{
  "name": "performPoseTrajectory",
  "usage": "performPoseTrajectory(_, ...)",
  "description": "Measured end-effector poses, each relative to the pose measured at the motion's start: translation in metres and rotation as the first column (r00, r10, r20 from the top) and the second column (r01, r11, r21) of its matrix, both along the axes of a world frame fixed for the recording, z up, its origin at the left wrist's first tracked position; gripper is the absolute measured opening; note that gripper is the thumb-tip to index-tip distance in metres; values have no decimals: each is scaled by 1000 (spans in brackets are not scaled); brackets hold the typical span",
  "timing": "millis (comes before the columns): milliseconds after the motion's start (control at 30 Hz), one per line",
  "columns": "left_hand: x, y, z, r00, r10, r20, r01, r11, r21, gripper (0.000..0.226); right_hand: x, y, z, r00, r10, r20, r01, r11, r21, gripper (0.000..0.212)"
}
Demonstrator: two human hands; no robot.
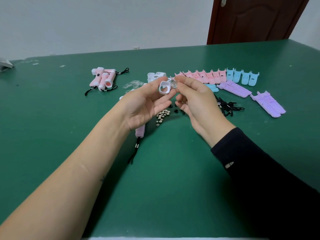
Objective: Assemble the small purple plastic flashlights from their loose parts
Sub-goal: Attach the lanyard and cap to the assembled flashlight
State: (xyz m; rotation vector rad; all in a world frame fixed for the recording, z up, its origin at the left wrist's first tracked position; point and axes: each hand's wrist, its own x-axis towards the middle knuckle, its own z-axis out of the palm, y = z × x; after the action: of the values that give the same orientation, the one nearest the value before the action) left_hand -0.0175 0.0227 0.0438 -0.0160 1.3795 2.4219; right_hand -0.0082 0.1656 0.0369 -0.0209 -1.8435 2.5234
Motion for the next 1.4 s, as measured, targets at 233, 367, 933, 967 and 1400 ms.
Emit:
performPoseTrajectory(233, -1, -2, -5, 984, 13, -180, -62, 961, -270, 32, -1, 1, 0, 998, -49, 27, 50, 998, -24, 11)
performPoseTrajectory(367, 0, -3, -7, 959, 60, -276, -176, 892, -417, 23, 1, 0, 0, 999, -34, -27, 36, 998, 53, 21)
performPoseTrajectory(933, 3, 4, -12, 805, 50, -591, -451, 699, -555, 32, 4, -2, -2, 989, 6, 147, -18, 997, 79, 3)
performPoseTrajectory(967, 3, 5, -12, 799, 48, -599, -457, 697, -553, 32, 4, -2, -2, 984, 6, 177, -19, 997, 70, 4)
performPoseTrajectory(1400, 8, 8, -10, 772, 22, -636, -482, 671, -563, 31, 3, -3, -5, 980, -50, 191, 30, 994, 107, 14)
